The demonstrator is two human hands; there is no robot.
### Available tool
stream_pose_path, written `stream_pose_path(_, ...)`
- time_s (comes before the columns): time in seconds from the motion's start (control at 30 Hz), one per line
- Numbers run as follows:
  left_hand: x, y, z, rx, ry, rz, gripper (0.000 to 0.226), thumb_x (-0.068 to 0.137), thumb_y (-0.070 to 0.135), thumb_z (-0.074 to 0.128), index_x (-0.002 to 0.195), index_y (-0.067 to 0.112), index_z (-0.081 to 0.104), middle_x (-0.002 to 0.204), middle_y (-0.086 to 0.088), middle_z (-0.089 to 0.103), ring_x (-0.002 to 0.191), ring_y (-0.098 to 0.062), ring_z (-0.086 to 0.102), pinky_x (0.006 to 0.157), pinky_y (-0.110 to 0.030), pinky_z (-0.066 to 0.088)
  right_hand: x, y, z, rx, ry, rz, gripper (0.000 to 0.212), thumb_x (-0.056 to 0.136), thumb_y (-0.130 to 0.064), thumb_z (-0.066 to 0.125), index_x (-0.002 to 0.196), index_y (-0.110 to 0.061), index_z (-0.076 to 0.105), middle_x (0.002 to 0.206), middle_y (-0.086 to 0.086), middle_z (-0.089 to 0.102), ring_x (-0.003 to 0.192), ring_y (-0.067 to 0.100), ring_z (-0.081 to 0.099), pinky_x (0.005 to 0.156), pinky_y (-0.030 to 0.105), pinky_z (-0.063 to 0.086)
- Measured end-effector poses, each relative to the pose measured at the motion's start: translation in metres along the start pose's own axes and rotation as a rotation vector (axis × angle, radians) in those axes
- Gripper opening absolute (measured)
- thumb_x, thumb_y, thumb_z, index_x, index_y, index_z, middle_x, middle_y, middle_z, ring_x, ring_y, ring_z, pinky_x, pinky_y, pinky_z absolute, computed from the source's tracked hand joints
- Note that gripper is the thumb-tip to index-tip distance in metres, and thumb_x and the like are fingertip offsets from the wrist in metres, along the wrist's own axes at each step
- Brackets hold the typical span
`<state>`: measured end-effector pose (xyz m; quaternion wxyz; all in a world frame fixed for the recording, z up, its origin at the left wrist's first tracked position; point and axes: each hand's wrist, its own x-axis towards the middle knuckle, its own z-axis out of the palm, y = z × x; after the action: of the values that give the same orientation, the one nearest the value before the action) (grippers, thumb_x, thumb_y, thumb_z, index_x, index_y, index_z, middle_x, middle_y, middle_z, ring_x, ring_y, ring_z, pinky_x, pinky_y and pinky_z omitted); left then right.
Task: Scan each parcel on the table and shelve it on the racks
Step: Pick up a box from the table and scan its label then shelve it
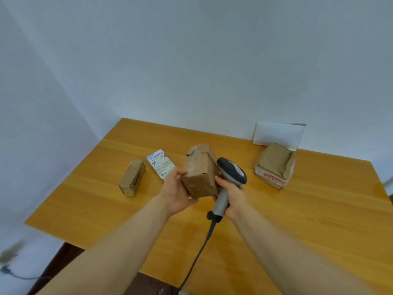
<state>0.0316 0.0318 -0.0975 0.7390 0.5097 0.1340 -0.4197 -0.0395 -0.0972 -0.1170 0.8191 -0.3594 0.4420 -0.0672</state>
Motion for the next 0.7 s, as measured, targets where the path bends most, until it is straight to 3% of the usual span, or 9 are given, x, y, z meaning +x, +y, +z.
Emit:
stream_pose_path(0.1, -0.011, 0.001, -0.009, 0.186, 0.111, 0.126, 0.019, 0.088, 0.015, 0.047, 0.103, 0.018, 0.058, 0.087, -0.001, 0.056, 0.083, -0.016, 0.048, 0.083, -0.033, 0.033, -0.004, 0.002, 0.000, -0.015, 0.003, -0.034, 0.038, 0.077, -0.001, 0.076, 0.112, -0.002, 0.062, 0.098, 0.015, 0.067, 0.080, 0.028, 0.064, 0.063, 0.035, 0.052)
stream_pose_path(0.2, -0.020, 0.002, -0.020, 0.348, 0.165, 0.257, 0.059, 0.089, -0.004, 0.047, 0.141, 0.024, 0.042, 0.117, -0.002, 0.060, 0.101, -0.020, 0.055, 0.083, -0.032, 0.044, -0.006, 0.005, -0.002, -0.054, 0.012, -0.090, 0.039, 0.076, 0.006, 0.075, 0.111, -0.002, 0.062, 0.096, 0.011, 0.067, 0.085, 0.030, 0.062, 0.071, 0.040, 0.054)
stream_pose_path(0.3, -0.034, -0.001, -0.024, 0.454, 0.137, 0.284, 0.035, 0.093, 0.015, 0.053, 0.127, 0.026, 0.053, 0.117, -0.001, 0.061, 0.102, -0.016, 0.058, 0.073, -0.026, 0.049, -0.010, 0.010, 0.000, -0.086, -0.023, -0.124, 0.028, 0.075, 0.009, 0.074, 0.096, -0.008, 0.064, 0.091, 0.006, 0.067, 0.084, 0.026, 0.062, 0.073, 0.041, 0.052)
stream_pose_path(0.37, -0.036, -0.009, -0.027, 0.515, 0.121, 0.299, 0.042, 0.088, 0.030, 0.067, 0.127, 0.024, 0.053, 0.118, 0.001, 0.062, 0.104, -0.014, 0.060, 0.080, -0.027, 0.052, -0.013, 0.015, 0.004, -0.100, -0.073, -0.134, 0.027, 0.075, 0.008, 0.074, 0.092, -0.010, 0.065, 0.089, 0.005, 0.068, 0.081, 0.024, 0.063, 0.066, 0.036, 0.052)
stream_pose_path(0.43, -0.037, -0.016, -0.032, 0.430, 0.149, 0.290, 0.047, 0.085, 0.026, 0.071, 0.128, 0.024, 0.053, 0.119, 0.000, 0.063, 0.107, -0.017, 0.060, 0.087, -0.032, 0.052, -0.015, 0.018, 0.006, -0.098, -0.106, -0.121, 0.023, 0.078, 0.005, 0.073, 0.093, -0.010, 0.065, 0.085, 0.004, 0.069, 0.078, 0.022, 0.065, 0.064, 0.034, 0.050)
stream_pose_path(0.5, -0.039, -0.019, -0.038, 0.201, 0.146, 0.219, 0.032, 0.091, 0.020, 0.063, 0.122, 0.022, 0.056, 0.111, -0.001, 0.066, 0.101, -0.017, 0.060, 0.083, -0.030, 0.050, -0.015, 0.019, 0.005, -0.115, -0.131, -0.089, 0.016, 0.081, -0.001, 0.073, 0.092, -0.011, 0.066, 0.089, 0.007, 0.070, 0.078, 0.021, 0.066, 0.066, 0.034, 0.050)
stream_pose_path(0.6, -0.042, -0.024, -0.046, -0.073, 0.100, 0.091, 0.020, 0.092, 0.022, 0.057, 0.110, 0.013, 0.061, 0.100, -0.007, 0.064, 0.095, -0.023, 0.056, 0.087, -0.036, 0.045, -0.014, 0.019, 0.000, -0.131, -0.155, -0.048, 0.017, 0.081, -0.003, 0.073, 0.095, -0.010, 0.067, 0.086, 0.010, 0.070, 0.074, 0.023, 0.066, 0.063, 0.034, 0.052)
stream_pose_path(0.7, -0.041, -0.034, -0.051, -0.117, 0.078, 0.028, 0.020, 0.090, 0.027, 0.056, 0.106, 0.015, 0.060, 0.102, -0.008, 0.061, 0.096, -0.025, 0.053, 0.093, -0.040, 0.038, -0.018, 0.022, -0.001, -0.150, -0.171, -0.060, 0.025, 0.077, 0.002, 0.075, 0.099, -0.006, 0.067, 0.086, 0.010, 0.070, 0.075, 0.026, 0.065, 0.059, 0.034, 0.050)
